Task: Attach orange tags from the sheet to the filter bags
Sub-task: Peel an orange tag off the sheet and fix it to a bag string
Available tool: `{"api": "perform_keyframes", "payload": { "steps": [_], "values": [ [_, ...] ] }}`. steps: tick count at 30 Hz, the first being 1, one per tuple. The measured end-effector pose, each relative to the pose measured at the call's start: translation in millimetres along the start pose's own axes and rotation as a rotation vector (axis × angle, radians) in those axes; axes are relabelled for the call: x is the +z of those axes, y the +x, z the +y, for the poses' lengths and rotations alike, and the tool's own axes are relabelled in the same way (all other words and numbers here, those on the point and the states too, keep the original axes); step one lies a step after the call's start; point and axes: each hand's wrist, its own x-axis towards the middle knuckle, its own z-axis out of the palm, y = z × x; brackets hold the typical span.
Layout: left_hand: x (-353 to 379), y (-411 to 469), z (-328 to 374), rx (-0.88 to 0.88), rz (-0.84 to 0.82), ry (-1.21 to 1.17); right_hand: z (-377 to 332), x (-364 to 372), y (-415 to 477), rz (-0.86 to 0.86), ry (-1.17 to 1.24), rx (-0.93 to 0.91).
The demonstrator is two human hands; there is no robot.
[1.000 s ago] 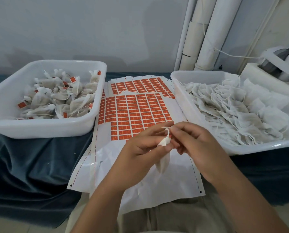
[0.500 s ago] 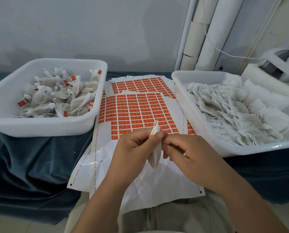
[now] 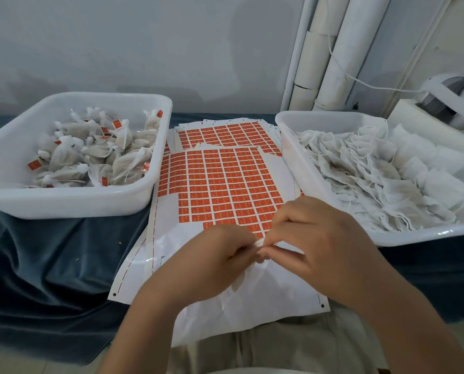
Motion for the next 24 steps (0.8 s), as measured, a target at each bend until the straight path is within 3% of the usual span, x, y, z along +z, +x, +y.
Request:
{"api": "perform_keyframes", "payload": {
  "steps": [3, 7, 12, 15, 20, 24],
  "values": [
    [1, -3, 4, 0.059, -0.146, 0.037, 0, 6, 1, -0.07, 0.096, 0.034],
    [-3, -7, 6, 0.091, -0.257, 0.025, 6, 6, 2, -0.25, 0.461, 0.34],
    [-5, -12, 6, 0.132, -0.242, -0.204, 9, 9, 5, -0.242, 0.914, 0.569],
    [-6, -13, 9, 0.116, -0.215, -0.445, 8, 13, 6, -0.201, 1.069, 0.634],
    [-3, -7, 11, 0.131, -0.011, -0.539, 3, 11, 8, -0.019, 0.919, 0.508],
    [-3, -7, 10, 0.131, 0.055, -0.61, 2, 10, 6, 0.072, 0.641, 0.332]
  ]
}}
